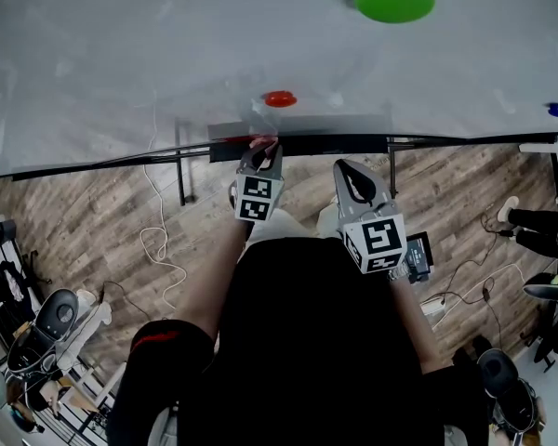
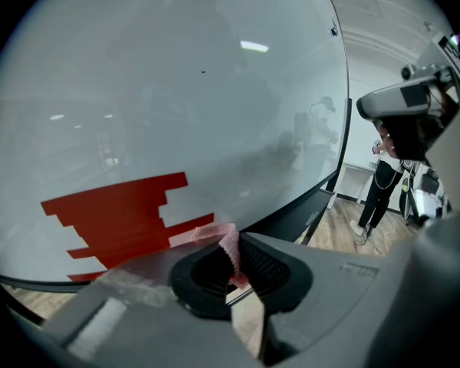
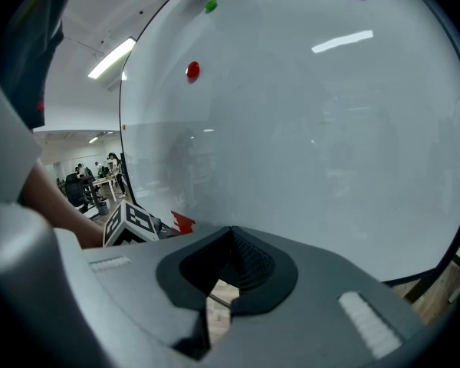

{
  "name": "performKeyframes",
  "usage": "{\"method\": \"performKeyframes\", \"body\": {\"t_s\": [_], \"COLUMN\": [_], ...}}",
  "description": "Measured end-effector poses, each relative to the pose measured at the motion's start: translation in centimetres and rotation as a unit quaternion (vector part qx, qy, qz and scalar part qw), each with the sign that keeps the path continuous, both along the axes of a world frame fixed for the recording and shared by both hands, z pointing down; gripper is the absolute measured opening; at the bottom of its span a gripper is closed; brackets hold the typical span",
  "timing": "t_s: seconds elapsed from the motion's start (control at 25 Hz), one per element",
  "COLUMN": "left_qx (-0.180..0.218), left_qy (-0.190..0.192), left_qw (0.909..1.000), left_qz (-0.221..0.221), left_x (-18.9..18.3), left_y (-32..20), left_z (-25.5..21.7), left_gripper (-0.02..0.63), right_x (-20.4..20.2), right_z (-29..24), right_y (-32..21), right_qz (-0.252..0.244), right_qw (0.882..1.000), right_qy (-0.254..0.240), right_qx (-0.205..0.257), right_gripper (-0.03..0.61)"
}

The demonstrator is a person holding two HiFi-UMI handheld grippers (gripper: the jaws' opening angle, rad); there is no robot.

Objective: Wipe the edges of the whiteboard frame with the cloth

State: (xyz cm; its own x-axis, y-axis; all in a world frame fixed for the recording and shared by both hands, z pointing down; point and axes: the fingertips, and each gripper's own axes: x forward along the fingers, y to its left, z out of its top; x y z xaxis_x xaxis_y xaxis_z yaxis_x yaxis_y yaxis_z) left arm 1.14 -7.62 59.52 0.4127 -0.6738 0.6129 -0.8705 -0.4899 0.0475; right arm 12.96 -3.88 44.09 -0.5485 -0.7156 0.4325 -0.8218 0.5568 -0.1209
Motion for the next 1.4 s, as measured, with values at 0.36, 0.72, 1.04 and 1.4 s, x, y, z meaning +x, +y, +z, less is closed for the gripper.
{"method": "performKeyframes", "body": {"t_s": [0.36,0.72,1.04,1.4], "left_qx": [0.0,0.0,0.001,0.005], "left_qy": [-0.004,-0.007,-0.012,-0.018], "left_qw": [1.0,0.9999,0.9997,0.9994], "left_qz": [-0.007,-0.015,-0.02,-0.029], "left_x": [1.4,2.6,4.8,5.9], "left_y": [-0.1,-0.5,-0.7,-0.9], "left_z": [-0.1,0.0,0.3,0.5], "left_gripper": [0.017,0.017,0.017,0.017], "right_x": [1.8,3.1,4.5,5.7], "right_z": [-0.1,-0.1,0.5,0.9], "right_y": [0.0,-0.4,-0.3,-0.3], "right_qz": [-0.005,-0.018,-0.04,-0.055], "right_qw": [1.0,1.0,0.999,0.998], "right_qy": [0.0,0.001,-0.002,-0.005], "right_qx": [-0.003,-0.005,-0.008,-0.012], "right_gripper": [0.002,0.002,0.002,0.002]}}
